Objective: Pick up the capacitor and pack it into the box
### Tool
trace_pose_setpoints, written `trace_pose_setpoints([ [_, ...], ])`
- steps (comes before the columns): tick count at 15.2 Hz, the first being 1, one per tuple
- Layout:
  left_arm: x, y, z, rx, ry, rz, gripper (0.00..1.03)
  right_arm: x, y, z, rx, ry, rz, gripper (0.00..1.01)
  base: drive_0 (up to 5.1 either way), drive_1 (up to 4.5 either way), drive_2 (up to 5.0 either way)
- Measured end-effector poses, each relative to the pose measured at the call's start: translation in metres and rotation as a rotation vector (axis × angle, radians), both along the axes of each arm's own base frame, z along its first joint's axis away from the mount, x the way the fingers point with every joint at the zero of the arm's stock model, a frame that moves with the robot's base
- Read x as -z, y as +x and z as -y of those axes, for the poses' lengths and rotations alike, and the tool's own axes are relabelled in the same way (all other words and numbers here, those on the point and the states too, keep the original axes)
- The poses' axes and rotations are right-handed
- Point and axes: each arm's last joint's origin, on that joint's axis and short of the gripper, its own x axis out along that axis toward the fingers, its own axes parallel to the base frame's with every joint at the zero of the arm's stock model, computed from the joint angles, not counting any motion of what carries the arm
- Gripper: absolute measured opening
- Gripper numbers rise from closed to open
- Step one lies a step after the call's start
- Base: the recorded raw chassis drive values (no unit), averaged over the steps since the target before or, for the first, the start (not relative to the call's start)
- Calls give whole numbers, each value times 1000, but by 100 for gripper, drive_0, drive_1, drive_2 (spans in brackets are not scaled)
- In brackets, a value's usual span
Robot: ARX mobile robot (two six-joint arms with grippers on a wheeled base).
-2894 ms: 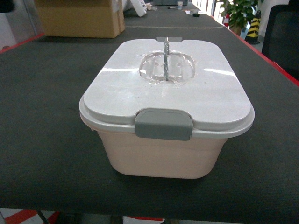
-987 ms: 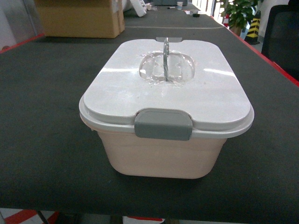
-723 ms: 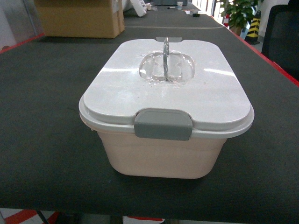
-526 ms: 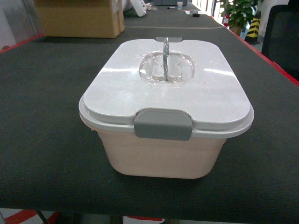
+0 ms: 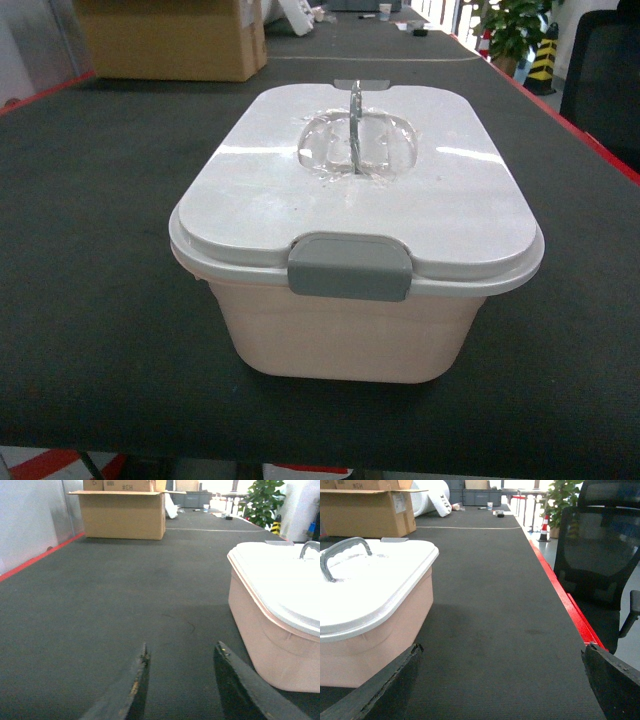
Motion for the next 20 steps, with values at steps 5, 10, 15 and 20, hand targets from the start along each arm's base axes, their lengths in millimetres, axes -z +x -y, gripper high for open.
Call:
trace_pose_setpoints([
  [5, 0, 0, 0, 0, 0, 0, 96, 0, 0, 0, 0, 0, 0, 98, 0, 0, 0],
  [10, 0, 0, 0, 0, 0, 0, 98, 0, 0, 0, 0, 0, 0, 98, 0, 0, 0],
  [15, 0, 0, 0, 0, 0, 0, 98, 0, 0, 0, 0, 0, 0, 98, 0, 0, 0],
  [20, 0, 0, 0, 0, 0, 0, 98, 0, 0, 0, 0, 0, 0, 98, 0, 0, 0],
])
